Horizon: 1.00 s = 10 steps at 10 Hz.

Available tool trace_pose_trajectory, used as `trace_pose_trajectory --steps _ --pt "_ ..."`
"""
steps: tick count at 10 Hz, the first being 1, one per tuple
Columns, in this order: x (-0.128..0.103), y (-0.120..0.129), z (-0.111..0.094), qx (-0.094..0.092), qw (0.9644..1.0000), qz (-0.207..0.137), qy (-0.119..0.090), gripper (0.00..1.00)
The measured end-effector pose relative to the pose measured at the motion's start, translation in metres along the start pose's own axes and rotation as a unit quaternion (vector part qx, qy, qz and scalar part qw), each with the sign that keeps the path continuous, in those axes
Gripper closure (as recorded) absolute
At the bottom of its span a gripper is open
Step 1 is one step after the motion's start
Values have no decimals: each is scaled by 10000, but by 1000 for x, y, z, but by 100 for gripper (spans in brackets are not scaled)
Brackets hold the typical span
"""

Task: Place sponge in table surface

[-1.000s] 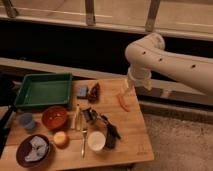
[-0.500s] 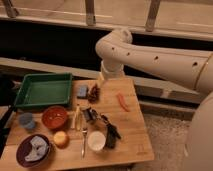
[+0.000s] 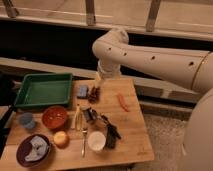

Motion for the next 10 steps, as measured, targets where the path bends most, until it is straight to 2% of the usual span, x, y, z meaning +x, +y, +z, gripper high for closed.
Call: trace_pose_trajectory --steps 1,3,5,6,7,10 --pt "-2 0 9 -95 10000 -16 -12 21" --pt "-15 20 24 -291 9995 -128 -56 21" --pt "-38 47 45 -552 9981 -250 -89 21" --pt "-55 68 61 -771 9964 -339 -111 21" --pt "-64 79 76 -929 9949 -377 -120 21" --pt "-76 82 124 -1541 9872 -398 -92 21"
